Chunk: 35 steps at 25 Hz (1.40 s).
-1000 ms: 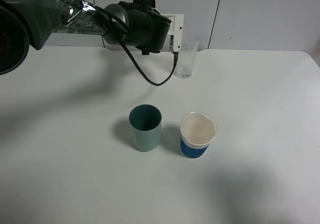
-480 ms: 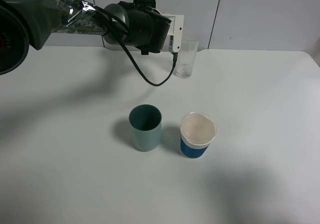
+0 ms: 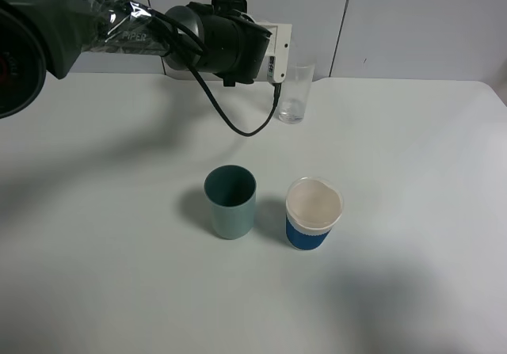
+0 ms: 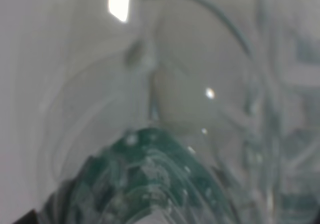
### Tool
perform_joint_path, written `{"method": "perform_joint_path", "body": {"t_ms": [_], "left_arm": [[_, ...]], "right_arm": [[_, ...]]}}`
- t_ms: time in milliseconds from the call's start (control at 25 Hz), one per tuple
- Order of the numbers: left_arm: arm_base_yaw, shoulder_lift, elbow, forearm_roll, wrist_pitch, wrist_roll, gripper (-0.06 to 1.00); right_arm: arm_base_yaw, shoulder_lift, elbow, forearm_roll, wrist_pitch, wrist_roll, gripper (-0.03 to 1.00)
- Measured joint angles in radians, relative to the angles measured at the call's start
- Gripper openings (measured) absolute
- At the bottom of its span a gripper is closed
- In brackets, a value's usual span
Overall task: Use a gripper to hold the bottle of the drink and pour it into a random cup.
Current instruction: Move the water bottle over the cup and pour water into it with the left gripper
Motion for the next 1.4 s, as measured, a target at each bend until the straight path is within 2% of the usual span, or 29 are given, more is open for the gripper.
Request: {"method": "perform_joint_path", "body": {"t_ms": [1400], "left_arm": [[0.000,0.000,0.000,0.023,-0.007,0.007,0.55]], "right_arm": [[0.000,0.000,0.000,-0.001,0.000,0.000,0.74]]}}
